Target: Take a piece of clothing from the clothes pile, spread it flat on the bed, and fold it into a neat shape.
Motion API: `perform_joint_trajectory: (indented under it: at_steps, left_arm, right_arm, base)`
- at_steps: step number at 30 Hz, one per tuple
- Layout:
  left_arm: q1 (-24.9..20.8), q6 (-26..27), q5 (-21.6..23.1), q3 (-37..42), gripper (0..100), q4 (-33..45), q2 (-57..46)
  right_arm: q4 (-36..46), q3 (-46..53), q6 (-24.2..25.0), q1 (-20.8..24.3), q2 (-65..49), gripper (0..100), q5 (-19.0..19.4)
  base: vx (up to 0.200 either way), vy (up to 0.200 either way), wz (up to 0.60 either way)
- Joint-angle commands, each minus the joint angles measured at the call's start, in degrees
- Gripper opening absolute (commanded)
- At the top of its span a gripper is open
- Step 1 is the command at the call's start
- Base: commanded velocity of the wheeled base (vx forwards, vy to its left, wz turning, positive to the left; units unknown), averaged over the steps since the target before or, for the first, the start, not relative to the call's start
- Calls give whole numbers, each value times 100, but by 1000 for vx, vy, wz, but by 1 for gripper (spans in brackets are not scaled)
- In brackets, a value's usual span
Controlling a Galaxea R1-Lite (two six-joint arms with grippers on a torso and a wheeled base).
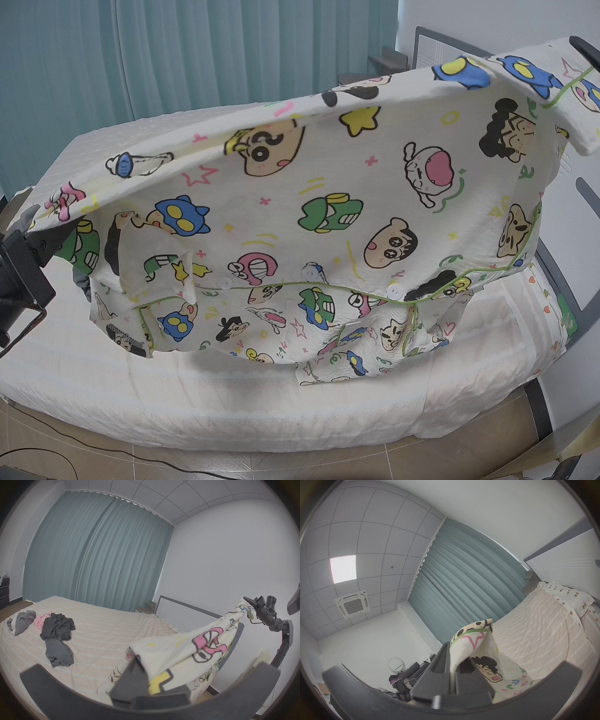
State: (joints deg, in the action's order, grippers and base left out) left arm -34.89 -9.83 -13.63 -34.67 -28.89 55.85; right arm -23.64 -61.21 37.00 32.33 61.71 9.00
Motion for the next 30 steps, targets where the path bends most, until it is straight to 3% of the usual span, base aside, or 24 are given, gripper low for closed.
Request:
perform_joint_trajectory:
  at_steps: [1, 9, 21, 30]
  left_arm:
    - [0, -2, -8, 4, 0, -2, -12]
    - [0, -2, 1, 30, 0, -2, -47]
    - [0, -37, 220, 364, 0, 42, -285]
    - [-18, -125, 220, 945, 0, 340, -320]
  right_arm:
    - [-1, -14, 0, 1, -98, 0, 6]
    - [17, 12, -8, 1, -309, 0, 32]
    - [35, 21, -8, -7, -326, 0, 32]
    - [17, 355, 27, -649, -71, 0, 304]
  base:
    - [-200, 0, 0]
    - [-200, 0, 0]
    - [0, 0, 0]
    - [0, 0, 0]
